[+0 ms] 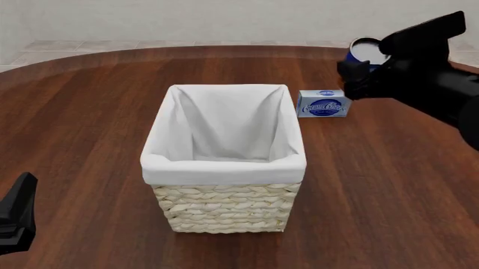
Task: Pick up the alphabet soup and put it in the basket.
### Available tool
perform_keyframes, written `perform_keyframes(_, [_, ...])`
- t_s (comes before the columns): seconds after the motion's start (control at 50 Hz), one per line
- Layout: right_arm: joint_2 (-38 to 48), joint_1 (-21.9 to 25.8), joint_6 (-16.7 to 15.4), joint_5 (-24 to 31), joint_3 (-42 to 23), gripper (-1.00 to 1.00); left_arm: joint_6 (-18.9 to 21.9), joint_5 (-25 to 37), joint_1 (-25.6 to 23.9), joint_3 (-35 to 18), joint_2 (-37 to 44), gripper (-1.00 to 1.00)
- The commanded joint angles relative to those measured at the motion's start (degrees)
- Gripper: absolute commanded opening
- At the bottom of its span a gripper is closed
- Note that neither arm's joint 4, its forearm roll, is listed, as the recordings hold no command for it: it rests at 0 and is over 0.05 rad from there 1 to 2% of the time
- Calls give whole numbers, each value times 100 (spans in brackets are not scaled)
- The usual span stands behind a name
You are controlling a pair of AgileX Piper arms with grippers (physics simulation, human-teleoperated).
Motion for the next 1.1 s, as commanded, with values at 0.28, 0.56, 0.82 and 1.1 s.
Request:
perform_keyframes(0.28, [-38,536,25,189,-407,-100,-3,-21,16,1,0,100])
perform_keyframes(0.56, [335,770,256,260,-710,-100,6,-28,39,1,0,100])
perform_keyframes(0.82, [341,841,369,291,-817,-100,9,-20,49,0,0,100])
perform_keyframes(1.1, [515,974,162,503,-994,-100,14,-17,52,0,0,100])
